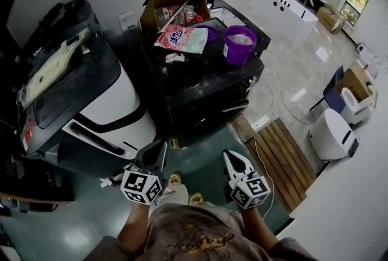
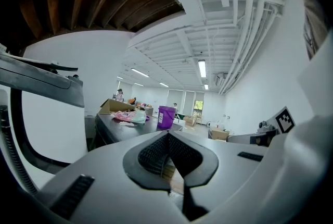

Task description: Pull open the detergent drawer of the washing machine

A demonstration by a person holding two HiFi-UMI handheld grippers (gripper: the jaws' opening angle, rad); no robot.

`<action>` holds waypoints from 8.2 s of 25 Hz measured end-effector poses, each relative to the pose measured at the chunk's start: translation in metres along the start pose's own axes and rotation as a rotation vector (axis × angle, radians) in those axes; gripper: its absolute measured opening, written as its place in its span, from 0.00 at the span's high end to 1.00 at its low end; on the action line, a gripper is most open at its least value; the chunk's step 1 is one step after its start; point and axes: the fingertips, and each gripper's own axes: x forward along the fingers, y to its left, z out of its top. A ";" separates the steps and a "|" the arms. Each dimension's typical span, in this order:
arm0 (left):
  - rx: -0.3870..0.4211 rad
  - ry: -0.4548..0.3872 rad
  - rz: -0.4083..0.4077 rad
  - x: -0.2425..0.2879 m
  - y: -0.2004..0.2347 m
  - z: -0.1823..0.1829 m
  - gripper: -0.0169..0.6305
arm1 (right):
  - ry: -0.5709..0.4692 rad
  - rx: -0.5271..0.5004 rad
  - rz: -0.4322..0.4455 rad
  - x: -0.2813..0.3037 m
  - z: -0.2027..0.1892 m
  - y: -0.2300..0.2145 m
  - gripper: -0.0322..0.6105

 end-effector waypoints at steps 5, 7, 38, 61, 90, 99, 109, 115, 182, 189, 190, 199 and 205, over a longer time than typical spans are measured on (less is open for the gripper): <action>0.017 0.008 -0.071 0.027 -0.001 0.007 0.94 | -0.046 0.021 -0.043 0.011 0.013 -0.009 0.95; 0.022 0.008 -0.096 0.037 0.001 0.011 0.94 | -0.063 0.016 -0.048 0.017 0.018 -0.011 0.94; -0.025 0.077 -0.102 0.094 0.076 0.001 0.94 | -0.025 0.542 0.180 0.175 -0.041 -0.033 0.27; -0.008 0.194 0.022 0.065 0.123 -0.029 0.94 | -0.104 0.785 0.358 0.279 -0.115 -0.068 0.26; -0.049 0.224 0.115 0.047 0.136 -0.042 0.94 | -0.279 0.969 0.360 0.301 -0.115 -0.103 0.33; -0.056 0.204 0.122 0.043 0.128 -0.036 0.94 | -0.260 0.996 0.352 0.301 -0.118 -0.106 0.33; -0.061 0.176 0.119 0.033 0.122 -0.032 0.94 | -0.235 1.008 0.336 0.289 -0.126 -0.108 0.33; -0.063 0.173 0.109 0.030 0.116 -0.032 0.94 | -0.227 0.997 0.328 0.274 -0.128 -0.107 0.33; -0.072 0.208 0.036 0.006 0.066 -0.052 0.94 | -0.286 1.102 0.356 0.186 -0.161 -0.100 0.44; -0.073 0.206 0.047 0.000 0.067 -0.051 0.94 | -0.293 1.122 0.372 0.183 -0.157 -0.099 0.47; -0.073 0.205 0.047 0.000 0.067 -0.050 0.94 | -0.291 1.120 0.372 0.183 -0.156 -0.098 0.48; -0.073 0.202 0.031 0.003 0.056 -0.049 0.94 | -0.294 1.129 0.378 0.170 -0.154 -0.100 0.48; -0.068 0.198 0.024 0.007 0.052 -0.049 0.94 | -0.283 1.139 0.373 0.161 -0.158 -0.099 0.48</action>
